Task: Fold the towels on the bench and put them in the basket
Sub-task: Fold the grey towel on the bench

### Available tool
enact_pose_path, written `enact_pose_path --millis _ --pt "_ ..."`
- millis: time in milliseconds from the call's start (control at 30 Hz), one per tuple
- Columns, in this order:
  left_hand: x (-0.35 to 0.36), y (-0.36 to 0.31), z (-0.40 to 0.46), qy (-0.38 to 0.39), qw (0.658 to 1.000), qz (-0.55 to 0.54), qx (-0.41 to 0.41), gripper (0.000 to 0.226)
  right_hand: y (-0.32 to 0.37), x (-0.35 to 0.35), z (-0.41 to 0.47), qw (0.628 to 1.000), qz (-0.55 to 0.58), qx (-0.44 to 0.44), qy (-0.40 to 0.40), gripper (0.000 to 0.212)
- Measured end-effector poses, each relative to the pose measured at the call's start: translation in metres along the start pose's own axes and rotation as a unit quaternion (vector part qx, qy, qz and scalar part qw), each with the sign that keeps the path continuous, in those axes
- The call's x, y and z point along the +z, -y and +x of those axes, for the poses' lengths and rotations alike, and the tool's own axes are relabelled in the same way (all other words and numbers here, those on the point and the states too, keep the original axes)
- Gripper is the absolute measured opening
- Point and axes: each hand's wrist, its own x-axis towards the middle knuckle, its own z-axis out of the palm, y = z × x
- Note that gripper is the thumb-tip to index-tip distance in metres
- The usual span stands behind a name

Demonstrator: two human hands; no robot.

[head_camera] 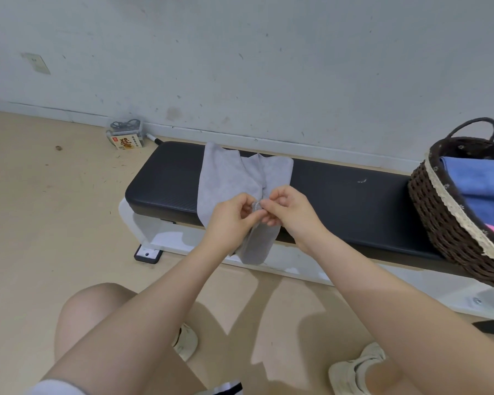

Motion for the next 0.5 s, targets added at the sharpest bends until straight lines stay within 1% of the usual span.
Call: enact_pose_path --millis 33,100,133,200,233,267,367,400,467,500 --pt "0.0 -0.002 0.002 -0.002 1.0 0.013 0.007 0.014 -0.001 -0.002 -0.001 1.0 0.016 -0.004 0.0 0.008" --pt "-0.002 -0.01 0.005 -0.013 1.0 0.01 0.011 0.013 -0.004 -0.009 -0.003 0.999 0.046 -0.016 -0.005 0.004" --pt "-0.002 -0.014 0.007 -0.018 1.0 -0.015 0.006 0.012 -0.005 -0.013 -0.005 0.999 0.036 -0.027 0.0 0.008" --pt "-0.002 -0.03 0.008 -0.013 0.99 -0.136 -0.024 0.015 -0.008 -0.018 -0.011 0.997 -0.051 -0.049 0.025 0.028" --pt "-0.001 -0.038 0.007 -0.003 0.977 -0.207 -0.042 0.017 -0.009 -0.019 -0.015 0.993 -0.096 -0.063 0.032 0.036" --pt "0.002 -0.046 0.006 0.013 0.961 -0.27 -0.058 0.019 -0.009 -0.021 -0.019 0.988 -0.127 -0.08 0.027 0.037" --pt "0.01 -0.066 0.004 0.048 0.913 -0.399 -0.077 0.017 -0.002 -0.031 -0.028 0.976 -0.159 -0.14 -0.047 0.021" --pt "0.011 -0.071 0.004 0.048 0.895 -0.436 -0.078 0.018 0.0 -0.037 -0.031 0.97 -0.173 -0.157 -0.067 0.02" --pt "0.011 -0.081 0.008 0.045 0.848 -0.521 -0.086 0.016 0.003 -0.049 -0.039 0.965 -0.185 -0.17 -0.079 0.02" --pt "0.009 -0.087 0.009 0.048 0.816 -0.568 -0.093 0.014 0.005 -0.054 -0.044 0.965 -0.188 -0.166 -0.076 0.019"
